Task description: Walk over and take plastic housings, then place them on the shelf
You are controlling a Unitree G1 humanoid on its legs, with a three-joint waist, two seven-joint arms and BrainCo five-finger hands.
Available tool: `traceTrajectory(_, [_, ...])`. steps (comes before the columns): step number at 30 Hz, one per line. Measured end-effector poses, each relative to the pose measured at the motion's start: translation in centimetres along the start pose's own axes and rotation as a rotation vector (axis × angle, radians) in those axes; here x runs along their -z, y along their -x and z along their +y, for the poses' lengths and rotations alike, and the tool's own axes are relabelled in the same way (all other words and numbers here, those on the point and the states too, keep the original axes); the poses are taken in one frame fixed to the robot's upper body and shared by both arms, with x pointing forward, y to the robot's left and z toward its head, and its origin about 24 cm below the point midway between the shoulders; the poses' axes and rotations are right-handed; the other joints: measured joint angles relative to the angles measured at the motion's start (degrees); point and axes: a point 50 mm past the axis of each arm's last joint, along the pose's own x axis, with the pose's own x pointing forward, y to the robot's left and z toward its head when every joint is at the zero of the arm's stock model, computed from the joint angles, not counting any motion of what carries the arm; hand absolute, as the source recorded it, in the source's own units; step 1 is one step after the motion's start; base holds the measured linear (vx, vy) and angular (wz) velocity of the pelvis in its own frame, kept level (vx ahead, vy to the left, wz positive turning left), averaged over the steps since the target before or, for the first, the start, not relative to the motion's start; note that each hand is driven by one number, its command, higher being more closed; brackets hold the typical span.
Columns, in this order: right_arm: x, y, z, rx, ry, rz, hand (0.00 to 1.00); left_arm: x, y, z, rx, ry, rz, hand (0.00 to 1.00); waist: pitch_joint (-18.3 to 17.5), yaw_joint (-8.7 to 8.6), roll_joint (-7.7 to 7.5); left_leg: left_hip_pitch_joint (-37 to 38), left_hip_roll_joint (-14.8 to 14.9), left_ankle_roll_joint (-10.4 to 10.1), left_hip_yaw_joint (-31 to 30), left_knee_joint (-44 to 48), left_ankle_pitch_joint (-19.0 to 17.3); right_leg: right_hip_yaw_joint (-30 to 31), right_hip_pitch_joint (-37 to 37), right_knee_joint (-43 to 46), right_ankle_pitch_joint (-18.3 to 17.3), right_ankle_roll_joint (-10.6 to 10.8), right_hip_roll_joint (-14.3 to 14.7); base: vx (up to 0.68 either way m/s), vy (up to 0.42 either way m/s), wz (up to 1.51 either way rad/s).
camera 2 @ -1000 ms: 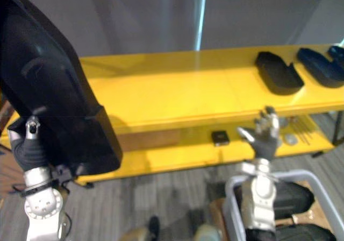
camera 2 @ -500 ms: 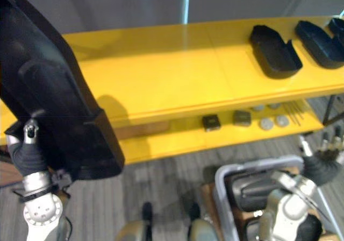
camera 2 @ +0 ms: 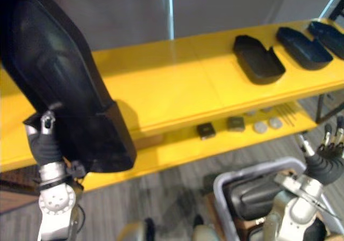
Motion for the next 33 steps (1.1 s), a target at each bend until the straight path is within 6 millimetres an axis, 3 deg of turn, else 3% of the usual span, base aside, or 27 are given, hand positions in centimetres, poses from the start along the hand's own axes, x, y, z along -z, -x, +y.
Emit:
traceTrajectory(1, [0.3, 0.1, 0.6, -0.015, -0.016, 0.019, 0.00, 0.0, -0.2, -0.4, 0.014, 0.010, 0.004, 1.00, -0.1, 0.59, 0.20, 1.1, 0.9, -0.2, -0.1, -1.4, 0.1, 2.0, -0.7, 1.7, -0.8, 0.8, -0.2, -0.09, 0.188, -0.89])
traceTrajectory(3, [0.6, 0.3, 1.6, -0.050, -0.044, 0.043, 0.00, 0.1, -0.2, -0.9, 0.030, 0.017, 0.019, 1.00, -0.7, 1.58, 1.06, 4.1, 1.0, -3.5, 0.4, -5.1, -1.6, 5.1, -3.0, 5.1, -2.4, 2.5, -0.7, -0.10, 0.246, -0.92])
traceTrajectory(7, [0.7, 2.2, 1.3, -0.057, -0.053, 0.119, 0.00, 0.4, -0.1, -1.5, 0.081, 0.023, 0.061, 1.00, -3.2, 1.21, -1.89, 4.8, -3.3, -1.4, 6.2, -7.1, -2.9, 5.0, -3.9, 1.7, 0.5, 3.9, -6.5, -0.01, 0.240, -0.44])
traceTrajectory(9, [0.9, 2.7, 1.2, -0.035, -0.061, 0.137, 0.00, 0.9, -0.1, -2.0, 0.101, 0.018, 0.104, 1.00, -3.7, 0.45, -2.85, 4.7, -3.8, -0.8, 7.0, -6.8, -2.7, 4.1, -3.6, 0.0, 2.7, 5.4, -7.2, 0.09, 0.151, -0.20])
traceTrajectory(14, [1.2, 3.1, 1.6, -0.051, -0.066, 0.160, 0.00, 1.8, -1.8, -5.1, 0.216, 0.013, 0.190, 1.00, -3.9, -0.42, -2.93, 4.8, -3.4, -0.9, 7.3, -7.0, -2.7, 0.8, -2.9, -1.7, 4.2, 6.0, -7.3, 0.07, 0.018, -0.01])
traceTrajectory(17, [1.5, 2.6, 1.9, -0.070, -0.060, 0.164, 0.00, 2.9, -2.7, -6.6, 0.270, 0.019, 0.269, 1.00, -4.3, -1.62, -2.24, 4.9, -3.3, -1.2, 7.6, -7.8, -2.5, 0.7, -3.0, -2.4, 4.3, 6.0, -7.1, 0.01, -0.014, -0.03])
traceTrajectory(21, [2.1, 1.8, 2.0, -0.107, -0.041, 0.172, 0.00, 5.9, -4.7, -8.5, 0.285, -0.013, 0.431, 1.00, -4.7, -2.79, -1.64, 4.7, -2.9, -1.5, 8.6, -8.3, -2.3, 1.7, -4.1, -2.5, 4.6, 5.4, -6.5, 0.00, -0.007, -0.14])
traceTrajectory(26, [3.4, 1.0, 2.2, -0.134, -0.049, 0.208, 0.00, 8.7, -8.3, -8.4, 0.196, -0.085, 0.607, 1.00, -4.2, -5.25, -1.37, 4.2, -2.6, -1.9, 11.1, -9.3, -1.7, 4.4, -7.0, -2.2, 5.1, 5.7, -5.9, -0.01, -0.009, -0.26])
traceTrajectory(33, [4.4, 2.4, 1.6, -0.163, -0.022, 0.296, 0.00, 8.3, -12.9, -7.1, 0.039, 0.000, 0.681, 1.00, -2.9, -7.97, -0.98, 6.3, -2.5, -2.5, 13.4, -12.4, -0.5, 6.0, -8.1, -1.6, 4.9, 5.4, -5.3, 0.04, -0.012, -0.16])
